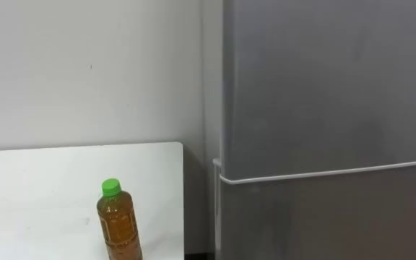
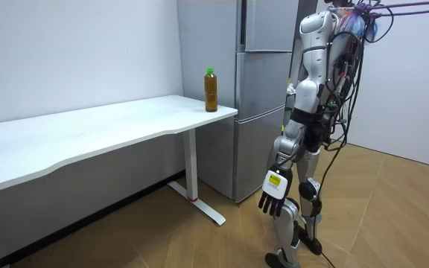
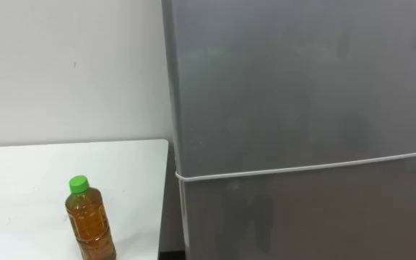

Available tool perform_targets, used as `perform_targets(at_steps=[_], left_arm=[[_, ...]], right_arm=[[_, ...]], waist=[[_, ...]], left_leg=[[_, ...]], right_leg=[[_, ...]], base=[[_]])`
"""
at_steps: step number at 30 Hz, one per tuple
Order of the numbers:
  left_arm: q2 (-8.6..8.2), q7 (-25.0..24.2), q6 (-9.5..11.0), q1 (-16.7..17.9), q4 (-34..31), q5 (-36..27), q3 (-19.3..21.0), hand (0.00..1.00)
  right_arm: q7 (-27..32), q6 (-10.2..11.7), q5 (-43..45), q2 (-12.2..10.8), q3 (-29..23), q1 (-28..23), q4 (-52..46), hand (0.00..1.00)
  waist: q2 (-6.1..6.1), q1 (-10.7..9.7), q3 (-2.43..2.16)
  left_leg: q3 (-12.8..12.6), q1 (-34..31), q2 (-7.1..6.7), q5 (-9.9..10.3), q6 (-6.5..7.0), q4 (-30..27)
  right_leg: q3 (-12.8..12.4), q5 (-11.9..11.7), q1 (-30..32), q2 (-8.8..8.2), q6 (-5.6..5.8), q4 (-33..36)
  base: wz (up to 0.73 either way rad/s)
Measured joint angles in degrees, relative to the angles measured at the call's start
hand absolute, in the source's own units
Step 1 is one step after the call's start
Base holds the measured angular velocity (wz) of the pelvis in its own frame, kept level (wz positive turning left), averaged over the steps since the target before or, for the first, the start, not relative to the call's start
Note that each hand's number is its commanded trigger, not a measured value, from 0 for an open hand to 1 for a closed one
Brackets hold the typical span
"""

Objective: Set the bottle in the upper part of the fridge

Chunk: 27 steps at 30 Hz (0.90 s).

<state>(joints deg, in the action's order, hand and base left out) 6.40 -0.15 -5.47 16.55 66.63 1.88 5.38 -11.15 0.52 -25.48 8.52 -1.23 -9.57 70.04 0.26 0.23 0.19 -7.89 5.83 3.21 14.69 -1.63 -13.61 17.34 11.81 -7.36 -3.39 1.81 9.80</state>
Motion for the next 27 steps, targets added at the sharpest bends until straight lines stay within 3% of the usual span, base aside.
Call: perform_targets(at_steps=[18, 23, 27], left_arm=[[-0.01, 2.2, -0.5, 0.3, 0.1, 1.2, 0.1, 0.00], [0.12, 4.6, -0.5, -0.1, -0.5, 1.0, 0.7, 0.00], [1.12, 7.2, -0.4, -1.0, -3.6, -0.1, 4.7, 0.00]], right_arm=[[0.0, -0.3, -1.2, 0.0, 0.0, 0.2, 1.3, 0.00], [0.0, -0.3, -1.2, 0.3, -0.1, 0.2, 1.3, 0.00], [0.6, -0.6, -0.8, 0.8, -0.7, 0.4, 1.2, 0.00]], waist=[[-0.46, 0.1, 0.01], [0.35, 0.0, -0.11], [1.30, 0.1, -0.10]], left_leg=[[0.0, 0.9, -0.03, 0.0, 0.00, 0.4], [0.0, 0.9, -0.02, 0.0, 0.00, 0.5], [0.0, 0.8, -0.01, 0.0, 0.00, 0.4]], right_leg=[[0.0, 0.0, -0.7, 0.03, 0.03, -0.1], [0.0, 0.0, -0.7, 0.05, 0.03, -0.1], [0.0, 0.0, -0.5, 0.06, 0.02, 0.1]], base=[[0.00], [0.00], [0.00]])
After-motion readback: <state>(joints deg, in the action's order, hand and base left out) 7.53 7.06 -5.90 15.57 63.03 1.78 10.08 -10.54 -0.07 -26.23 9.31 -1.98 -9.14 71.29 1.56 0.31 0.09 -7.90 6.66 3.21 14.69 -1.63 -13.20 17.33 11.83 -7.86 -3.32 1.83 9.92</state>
